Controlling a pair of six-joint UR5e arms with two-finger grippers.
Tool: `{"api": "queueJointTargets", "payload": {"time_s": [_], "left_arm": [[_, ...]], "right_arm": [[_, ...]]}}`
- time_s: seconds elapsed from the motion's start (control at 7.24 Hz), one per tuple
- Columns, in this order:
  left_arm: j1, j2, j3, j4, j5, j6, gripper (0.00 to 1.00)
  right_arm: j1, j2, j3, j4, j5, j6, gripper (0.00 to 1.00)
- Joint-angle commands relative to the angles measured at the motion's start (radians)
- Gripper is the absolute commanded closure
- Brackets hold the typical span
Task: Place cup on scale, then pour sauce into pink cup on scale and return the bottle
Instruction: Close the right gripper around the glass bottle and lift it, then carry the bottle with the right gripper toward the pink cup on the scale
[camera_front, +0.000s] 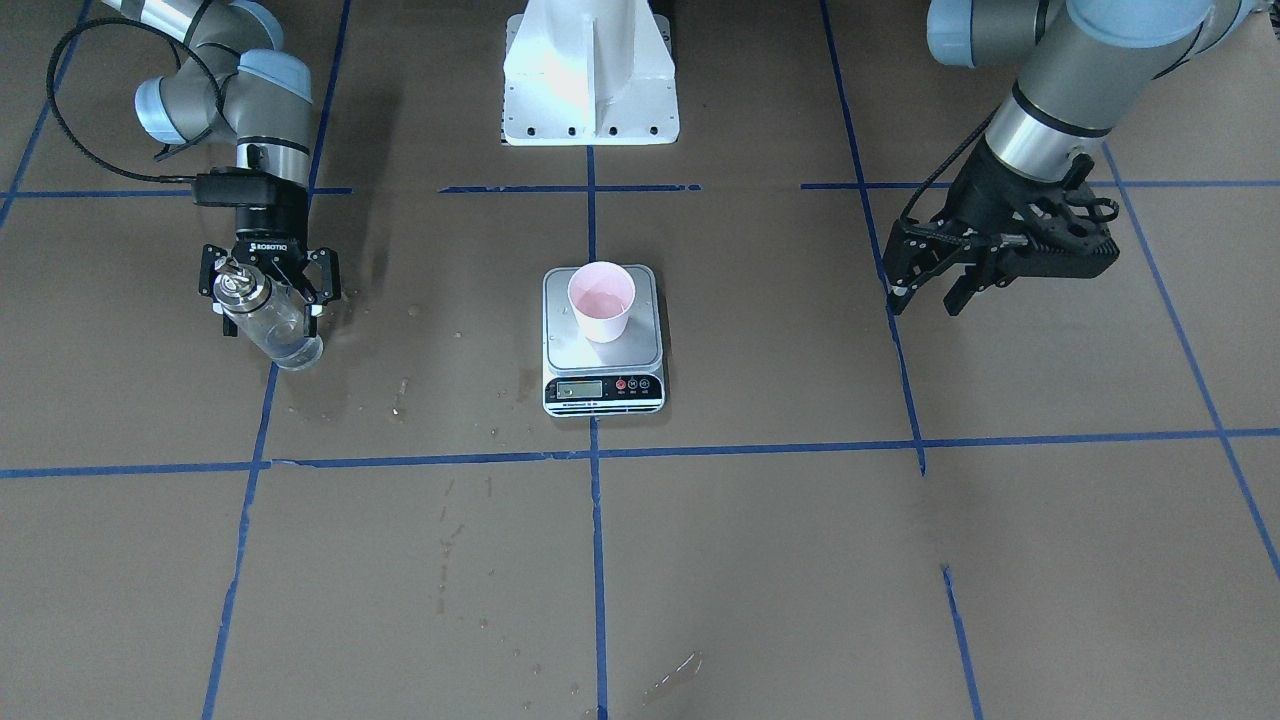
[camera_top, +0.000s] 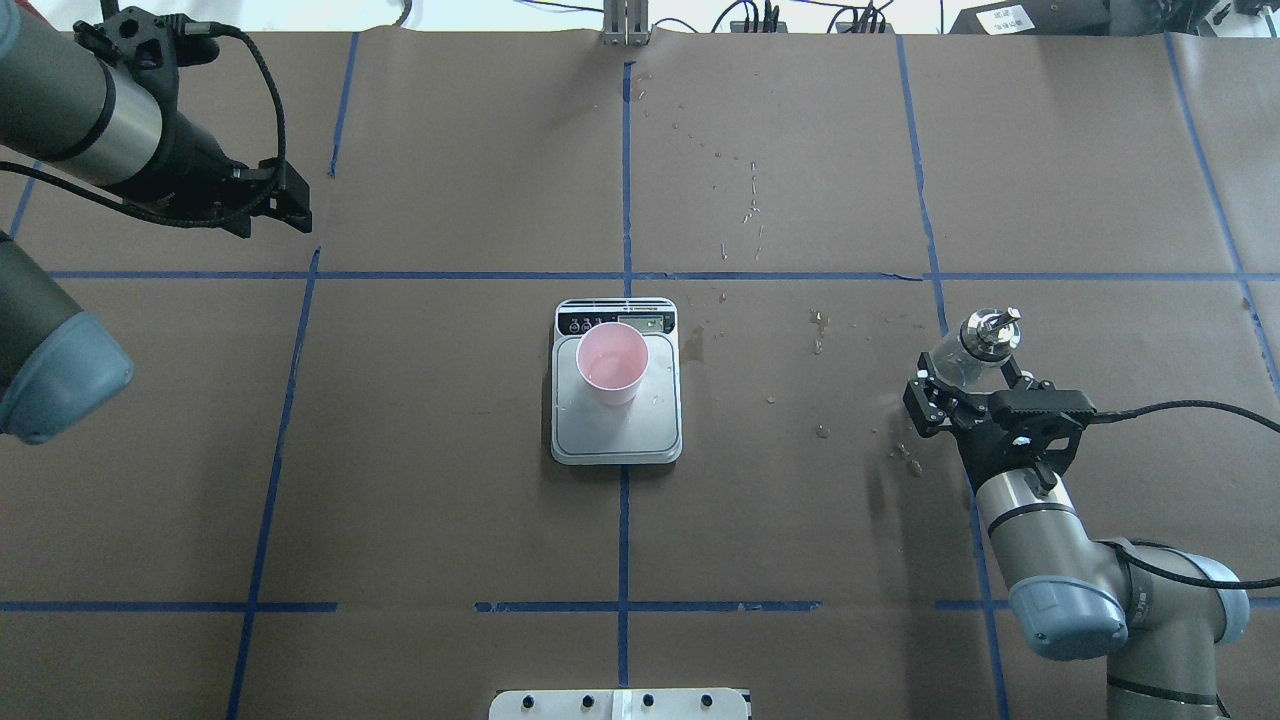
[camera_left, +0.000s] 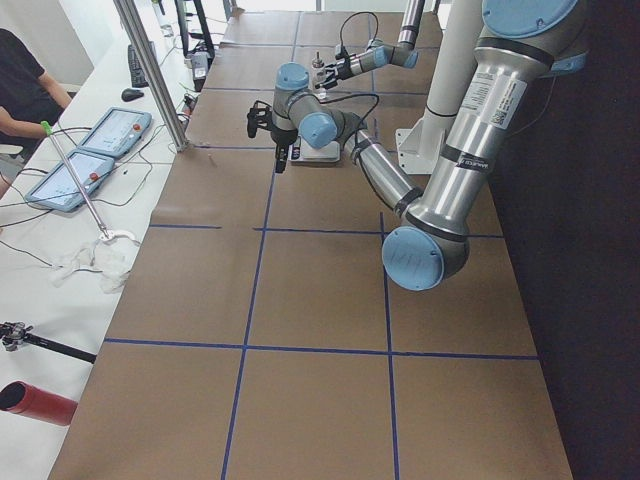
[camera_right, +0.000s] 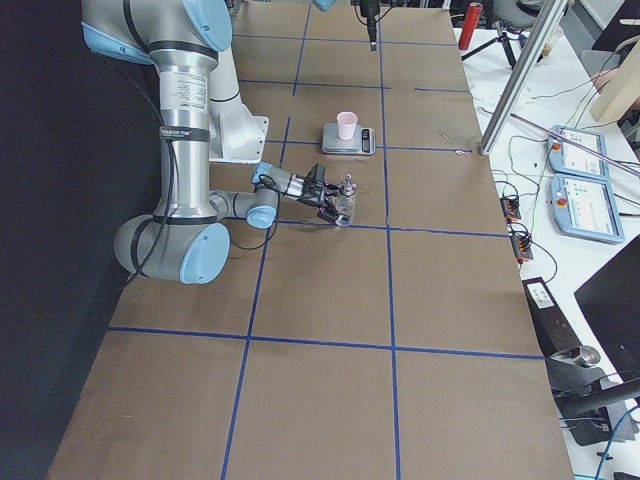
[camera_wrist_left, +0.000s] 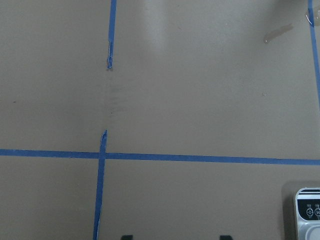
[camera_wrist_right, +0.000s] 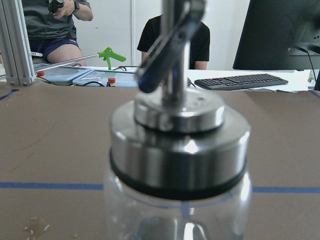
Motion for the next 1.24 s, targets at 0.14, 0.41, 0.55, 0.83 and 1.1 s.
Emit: {"api": "queueJointTargets", "payload": {"time_s": [0.14,0.41,0.55,0.83,1.1], "left_arm": [[-0.001,0.000,-0.007,0.001,0.000,-0.002,0.34],[-0.001,0.000,-0.020,0.027,0.000,0.000,0.34],[-0.001,0.000,-0.024,0.029,0.000,0.000,0.34],[-0.002,0.003,-0.027,0.029,0.000,0.000,0.34],[-0.004,0.026,-0.043,0.029,0.000,0.001,0.34]], "right_arm": [[0.002,0.018,-0.030,0.088,0.002,-0.113,1.00],[0.044,0.068,0.023,0.140,0.016,-0.320,1.00],[0.064,0.088,0.023,0.131,0.016,-0.392,1.00],[0.071,0.154,0.025,0.073,0.072,-0.520,1.00],[0.071,0.260,0.043,-0.207,0.077,-0.523,1.00]]}}
